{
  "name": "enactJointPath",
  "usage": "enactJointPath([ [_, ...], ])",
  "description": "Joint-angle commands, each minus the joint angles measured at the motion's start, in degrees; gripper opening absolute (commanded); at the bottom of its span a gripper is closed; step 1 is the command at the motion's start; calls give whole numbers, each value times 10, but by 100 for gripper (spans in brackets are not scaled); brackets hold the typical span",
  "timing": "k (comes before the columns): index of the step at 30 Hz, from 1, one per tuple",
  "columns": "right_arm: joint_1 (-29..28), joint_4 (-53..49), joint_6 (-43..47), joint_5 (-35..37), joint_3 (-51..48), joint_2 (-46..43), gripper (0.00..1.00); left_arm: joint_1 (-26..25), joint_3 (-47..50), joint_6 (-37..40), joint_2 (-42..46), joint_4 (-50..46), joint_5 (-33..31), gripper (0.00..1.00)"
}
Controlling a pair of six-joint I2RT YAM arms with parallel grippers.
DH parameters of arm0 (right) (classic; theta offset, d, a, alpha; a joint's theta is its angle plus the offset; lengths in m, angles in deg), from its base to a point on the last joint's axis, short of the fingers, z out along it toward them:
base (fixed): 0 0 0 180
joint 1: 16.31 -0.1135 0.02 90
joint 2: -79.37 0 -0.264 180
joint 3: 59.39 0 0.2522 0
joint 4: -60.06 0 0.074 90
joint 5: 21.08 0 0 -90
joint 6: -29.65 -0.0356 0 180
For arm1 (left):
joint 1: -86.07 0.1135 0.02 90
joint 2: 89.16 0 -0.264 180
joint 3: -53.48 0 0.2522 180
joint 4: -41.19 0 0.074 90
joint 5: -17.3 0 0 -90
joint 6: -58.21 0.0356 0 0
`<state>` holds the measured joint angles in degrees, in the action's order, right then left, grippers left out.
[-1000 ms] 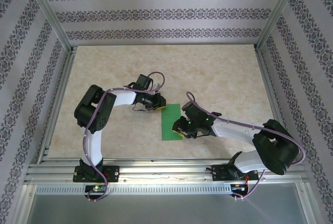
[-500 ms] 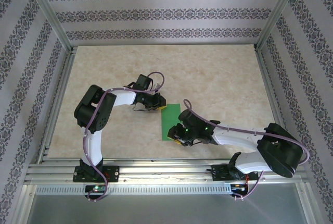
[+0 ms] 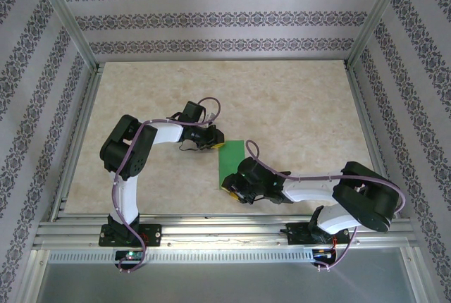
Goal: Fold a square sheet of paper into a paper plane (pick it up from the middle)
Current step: Rotate the square sheet of paper at the center of the table.
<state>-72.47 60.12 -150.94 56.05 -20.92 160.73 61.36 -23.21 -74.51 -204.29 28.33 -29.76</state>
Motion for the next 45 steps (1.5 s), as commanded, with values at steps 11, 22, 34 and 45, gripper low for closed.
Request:
enactJointPath([
  [11,11,27,9,106,-8,-21,43,-7,15,-1,-23,-28,-10,16],
  [22,35,-28,39,122,-20,-71,43,-7,17,-4,-20,-24,-10,16],
  [34,98,-63,134,27,-1,-57,44,-7,11,-1,-25,-28,-11,16],
  [45,148,-251,276,5,71,-62,47,-7,2,10,-30,-43,-14,16],
])
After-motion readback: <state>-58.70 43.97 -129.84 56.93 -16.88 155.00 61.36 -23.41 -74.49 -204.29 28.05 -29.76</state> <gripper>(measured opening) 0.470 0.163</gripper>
